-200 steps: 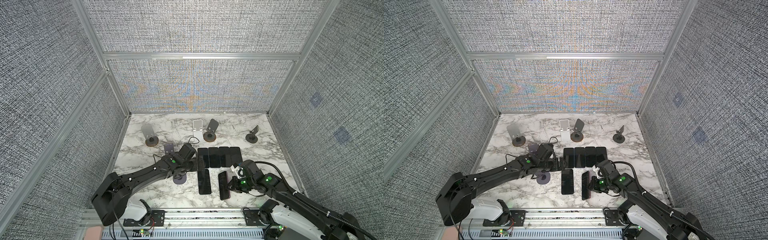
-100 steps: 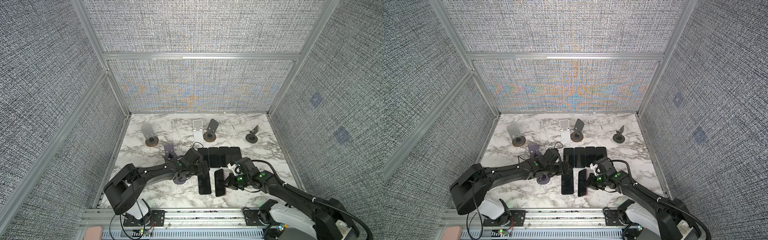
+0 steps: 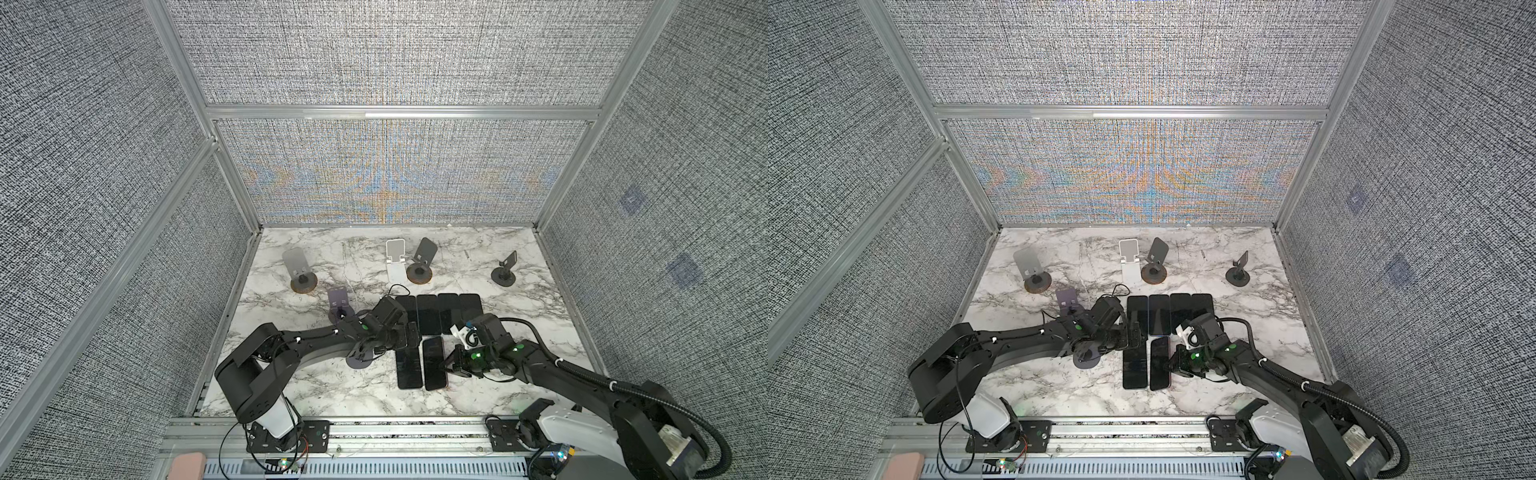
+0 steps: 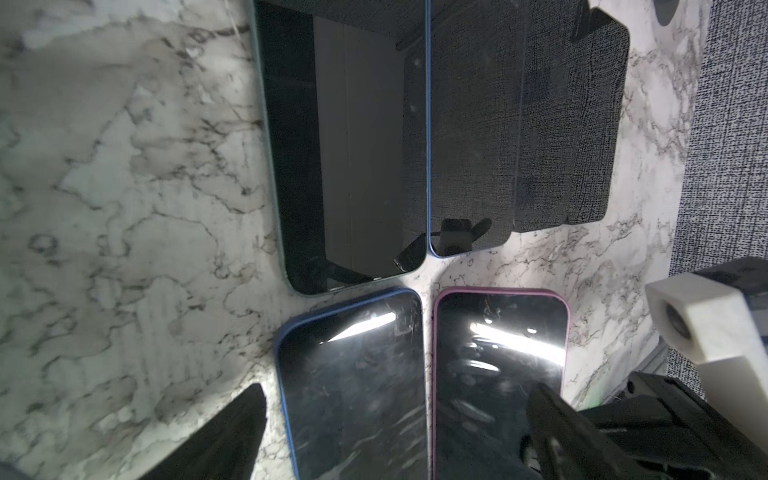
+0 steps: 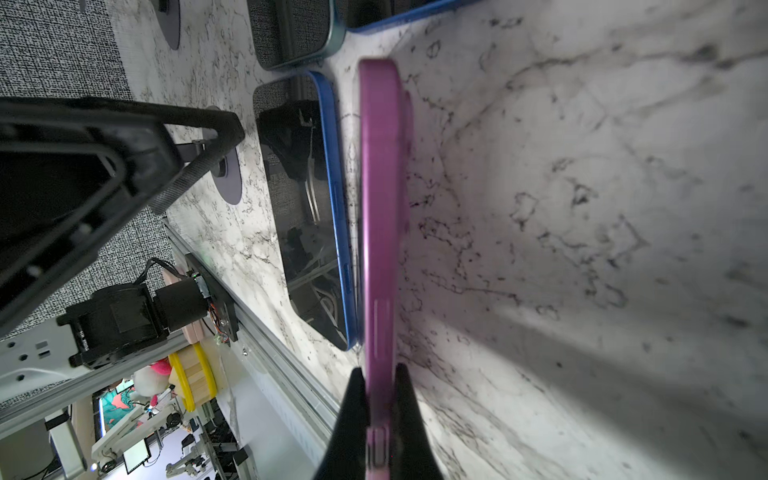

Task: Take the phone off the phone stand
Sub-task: 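Open the right gripper to release the purple-edged phone flat on the table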

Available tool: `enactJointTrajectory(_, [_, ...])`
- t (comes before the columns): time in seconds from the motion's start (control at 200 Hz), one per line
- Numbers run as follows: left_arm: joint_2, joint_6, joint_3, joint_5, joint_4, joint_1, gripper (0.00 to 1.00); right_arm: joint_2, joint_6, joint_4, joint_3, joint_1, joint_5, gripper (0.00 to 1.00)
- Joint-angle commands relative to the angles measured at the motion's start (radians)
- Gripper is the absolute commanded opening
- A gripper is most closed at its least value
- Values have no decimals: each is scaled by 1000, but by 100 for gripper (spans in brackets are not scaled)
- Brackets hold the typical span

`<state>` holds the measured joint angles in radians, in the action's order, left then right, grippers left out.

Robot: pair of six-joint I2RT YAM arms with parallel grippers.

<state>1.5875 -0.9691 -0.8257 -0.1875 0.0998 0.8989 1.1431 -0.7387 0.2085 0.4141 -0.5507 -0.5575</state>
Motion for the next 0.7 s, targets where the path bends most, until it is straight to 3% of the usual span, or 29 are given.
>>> enactJointTrajectory(0.0, [7, 7, -6, -12, -10, -1, 99, 15, 15, 66, -3, 0, 75, 9])
enactJointTrajectory(0.29, [51, -2, -17, -30, -38, 6, 99, 11, 20, 106, 5, -1, 127, 24])
enactJointTrajectory(0.695, [43, -18, -17, -31, -57, 8, 99, 61, 19, 35, 23, 0, 111, 26])
